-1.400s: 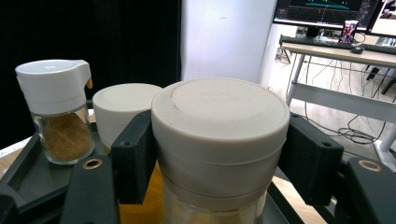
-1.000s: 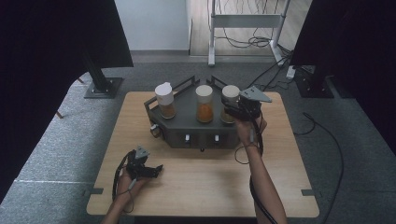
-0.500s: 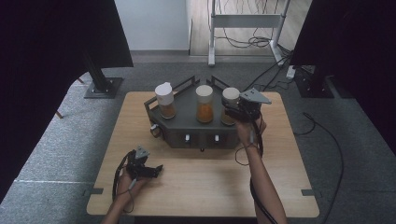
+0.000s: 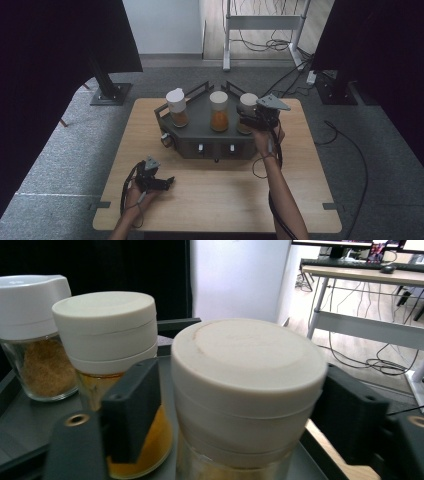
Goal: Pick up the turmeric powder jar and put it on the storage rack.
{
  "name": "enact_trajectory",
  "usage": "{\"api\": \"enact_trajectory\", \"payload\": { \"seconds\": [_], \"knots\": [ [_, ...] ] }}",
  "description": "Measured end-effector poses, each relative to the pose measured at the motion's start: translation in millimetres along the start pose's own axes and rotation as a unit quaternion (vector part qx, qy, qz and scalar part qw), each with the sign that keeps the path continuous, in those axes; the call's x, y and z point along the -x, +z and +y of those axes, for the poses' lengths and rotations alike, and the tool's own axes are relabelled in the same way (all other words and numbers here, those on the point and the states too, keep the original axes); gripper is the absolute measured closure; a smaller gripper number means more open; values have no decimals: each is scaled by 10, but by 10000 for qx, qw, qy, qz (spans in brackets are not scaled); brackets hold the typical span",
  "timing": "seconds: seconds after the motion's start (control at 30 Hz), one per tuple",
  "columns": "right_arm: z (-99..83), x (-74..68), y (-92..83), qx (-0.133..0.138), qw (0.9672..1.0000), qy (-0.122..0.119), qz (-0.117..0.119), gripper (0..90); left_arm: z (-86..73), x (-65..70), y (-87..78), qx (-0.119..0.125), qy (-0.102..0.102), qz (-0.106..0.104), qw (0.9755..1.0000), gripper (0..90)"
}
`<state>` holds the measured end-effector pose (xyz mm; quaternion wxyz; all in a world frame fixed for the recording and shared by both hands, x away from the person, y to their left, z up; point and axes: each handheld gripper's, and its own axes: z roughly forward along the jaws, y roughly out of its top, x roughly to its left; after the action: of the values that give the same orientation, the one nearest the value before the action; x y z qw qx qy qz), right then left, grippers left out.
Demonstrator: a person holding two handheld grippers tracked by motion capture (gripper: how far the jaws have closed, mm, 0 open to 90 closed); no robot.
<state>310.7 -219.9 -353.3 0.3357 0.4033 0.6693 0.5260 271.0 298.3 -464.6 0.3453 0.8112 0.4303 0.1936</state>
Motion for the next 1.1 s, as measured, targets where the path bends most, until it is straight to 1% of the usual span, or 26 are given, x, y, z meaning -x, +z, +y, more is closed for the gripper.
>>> {"api": "enact_trajectory", "payload": {
  "seconds": [0.1,0.2,0.5,0.8,1.1],
  "knots": [
    [6,-14,9,-47,10000,-12,1,144,0,0,0,0,0,0,10000,33],
    [-13,-6,2,-49,10000,-1,42,122,0,0,0,0,0,-1,10000,33],
    [-37,8,-72,7,10000,-13,87,116,2,-1,-1,-5,1,-2,10000,32],
    [-39,28,-226,132,9999,15,90,119,0,0,0,0,0,0,10000,33],
    [-61,45,-376,157,9998,25,106,119,2,-1,-1,-5,2,-3,10000,33]
  ]
}}
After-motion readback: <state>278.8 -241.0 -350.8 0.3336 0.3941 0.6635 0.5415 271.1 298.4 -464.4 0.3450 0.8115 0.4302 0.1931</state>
